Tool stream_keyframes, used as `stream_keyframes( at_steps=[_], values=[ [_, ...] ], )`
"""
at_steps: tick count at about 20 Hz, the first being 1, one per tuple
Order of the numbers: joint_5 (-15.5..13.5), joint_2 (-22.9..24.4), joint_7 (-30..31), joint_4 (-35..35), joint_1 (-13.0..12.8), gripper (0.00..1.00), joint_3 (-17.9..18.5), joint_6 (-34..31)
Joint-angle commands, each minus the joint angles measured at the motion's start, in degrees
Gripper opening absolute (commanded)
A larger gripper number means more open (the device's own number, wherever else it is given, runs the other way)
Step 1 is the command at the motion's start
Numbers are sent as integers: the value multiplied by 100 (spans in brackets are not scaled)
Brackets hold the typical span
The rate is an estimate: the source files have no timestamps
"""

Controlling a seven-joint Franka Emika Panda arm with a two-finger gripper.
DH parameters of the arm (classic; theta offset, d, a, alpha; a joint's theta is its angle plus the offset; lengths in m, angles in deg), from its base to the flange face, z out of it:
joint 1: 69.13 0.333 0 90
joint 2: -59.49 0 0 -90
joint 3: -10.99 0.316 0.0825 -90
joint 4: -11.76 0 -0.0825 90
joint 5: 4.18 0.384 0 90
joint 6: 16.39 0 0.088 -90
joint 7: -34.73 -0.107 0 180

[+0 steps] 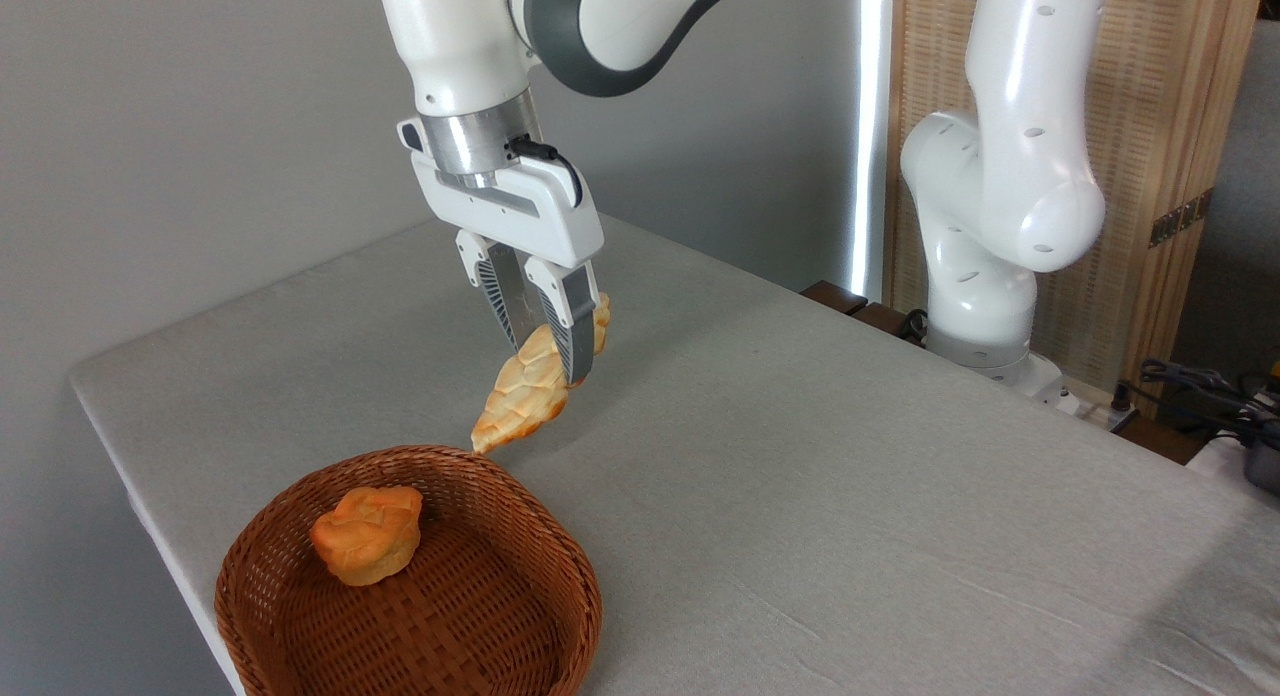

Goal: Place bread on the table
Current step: 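Lower the bread roll onto the table and open the gripper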

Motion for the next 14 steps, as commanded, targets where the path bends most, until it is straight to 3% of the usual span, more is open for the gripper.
stream_keyframes(
  at_steps=[1,9,14],
  values=[
    [-16,-106,-119,51,-221,100,57,-132],
    [-7,-141,-137,-28,-230,100,57,-9],
    [63,-132,-180,-213,-142,100,145,412]
  ],
)
